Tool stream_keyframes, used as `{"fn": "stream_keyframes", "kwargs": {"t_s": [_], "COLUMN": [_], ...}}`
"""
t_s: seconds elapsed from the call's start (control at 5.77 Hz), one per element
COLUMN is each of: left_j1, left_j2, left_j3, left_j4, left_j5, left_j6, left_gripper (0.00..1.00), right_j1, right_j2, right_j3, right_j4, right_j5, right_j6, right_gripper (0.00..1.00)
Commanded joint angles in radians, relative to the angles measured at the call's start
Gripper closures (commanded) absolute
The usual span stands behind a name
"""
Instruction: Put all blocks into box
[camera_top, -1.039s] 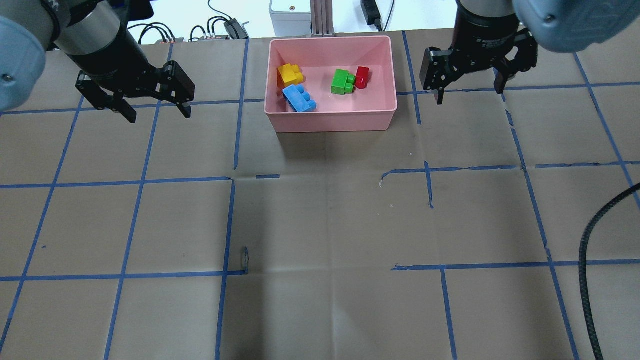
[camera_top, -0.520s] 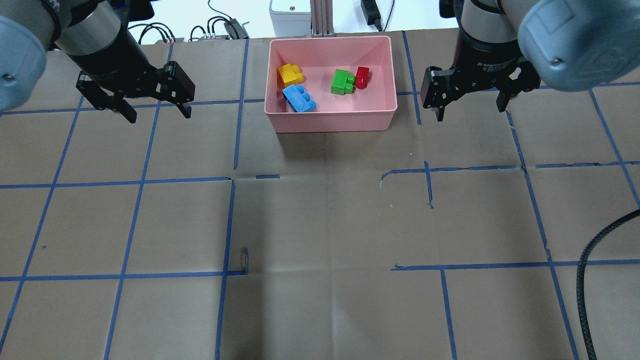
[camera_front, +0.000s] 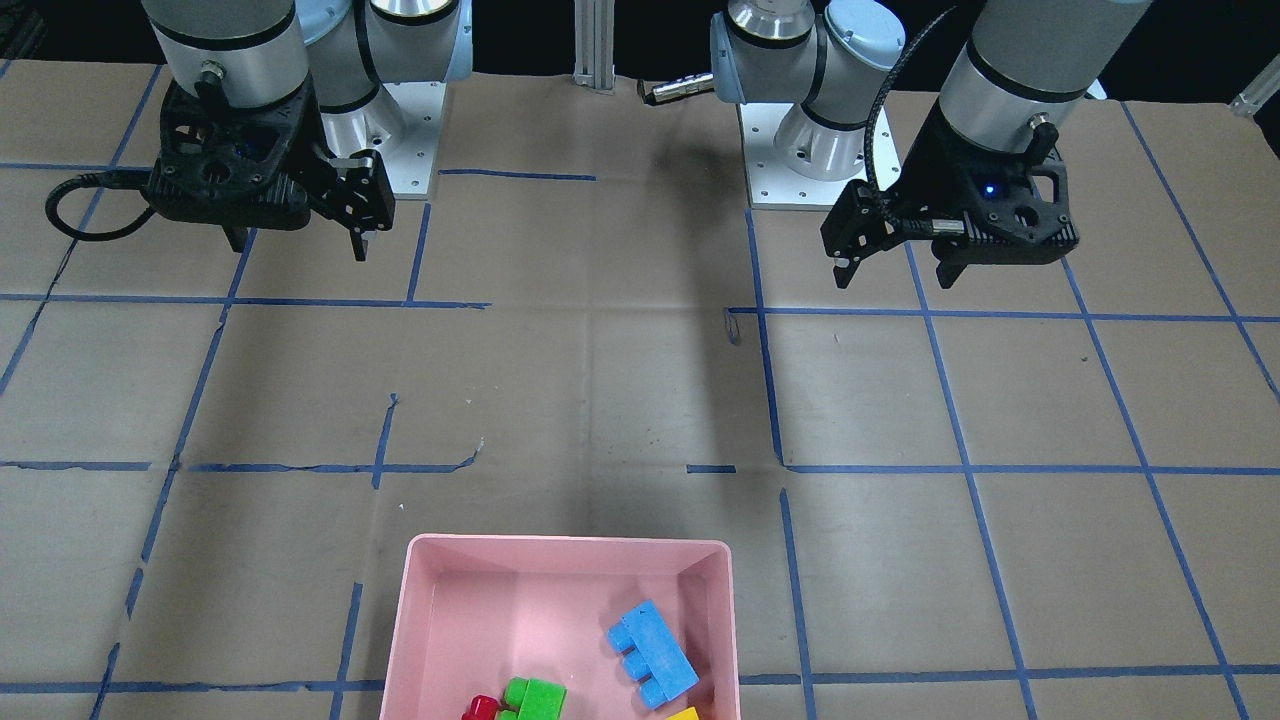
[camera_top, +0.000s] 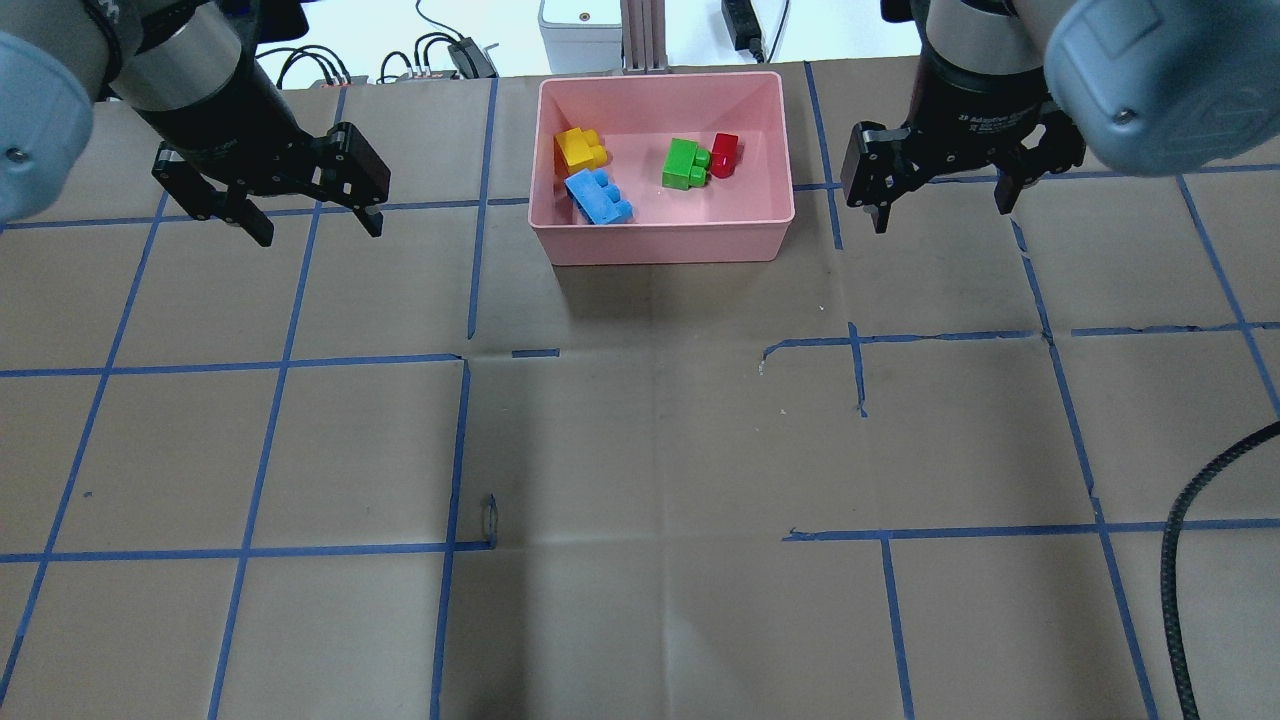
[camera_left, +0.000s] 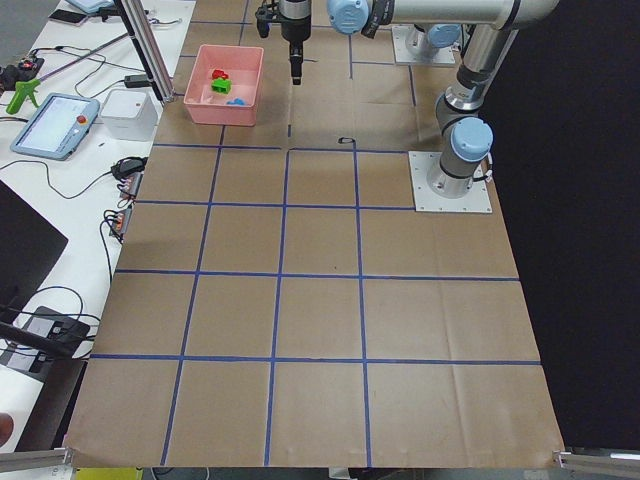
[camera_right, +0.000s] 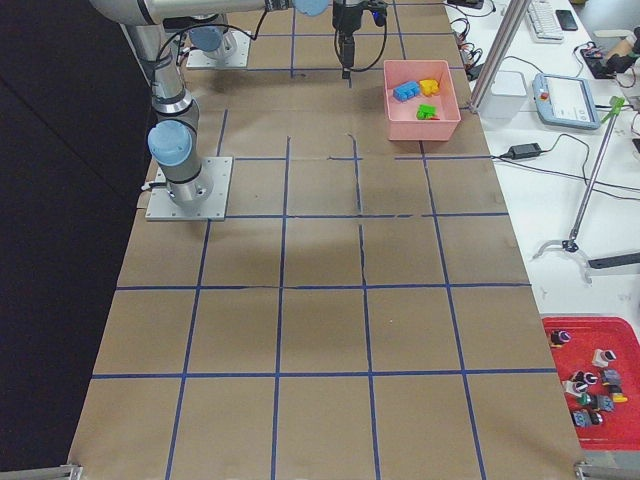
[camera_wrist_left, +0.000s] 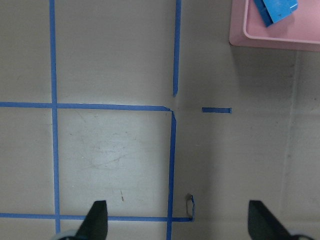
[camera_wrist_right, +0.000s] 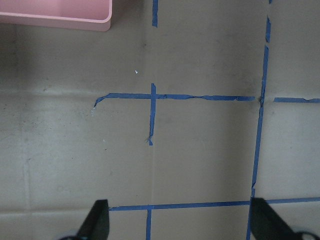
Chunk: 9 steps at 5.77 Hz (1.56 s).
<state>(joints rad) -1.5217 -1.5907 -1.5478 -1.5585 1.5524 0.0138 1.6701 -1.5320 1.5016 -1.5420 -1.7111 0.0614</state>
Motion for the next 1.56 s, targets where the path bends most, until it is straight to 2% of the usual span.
{"fn": "stream_keyframes", "kwargs": {"t_s": [0.0,1.04,1.21,1.39], "left_j1": [0.000,0.000,0.000,0.000], "left_j2": [0.000,-0.002,0.000,-0.002], "left_j3": [0.000,-0.003,-0.003,-0.003], "left_j4": [0.000,0.000,0.000,0.000], "left_j5": [0.000,-0.002,0.000,0.000], "left_j6": [0.000,0.000,0.000,0.000], "left_gripper": [0.01,0.01,0.01,0.01], "right_j1": [-0.001,0.002,0.002,-0.001], "right_j2": [-0.002,-0.007,-0.005,-0.002], "right_j3": [0.000,0.000,0.002,0.008], "right_j4": [-0.004,-0.006,-0.007,-0.009], "right_j5": [-0.004,0.008,0.055,0.167], "right_j6": [-0.002,0.003,0.012,0.017], "right_gripper": [0.00,0.00,0.00,0.00]}}
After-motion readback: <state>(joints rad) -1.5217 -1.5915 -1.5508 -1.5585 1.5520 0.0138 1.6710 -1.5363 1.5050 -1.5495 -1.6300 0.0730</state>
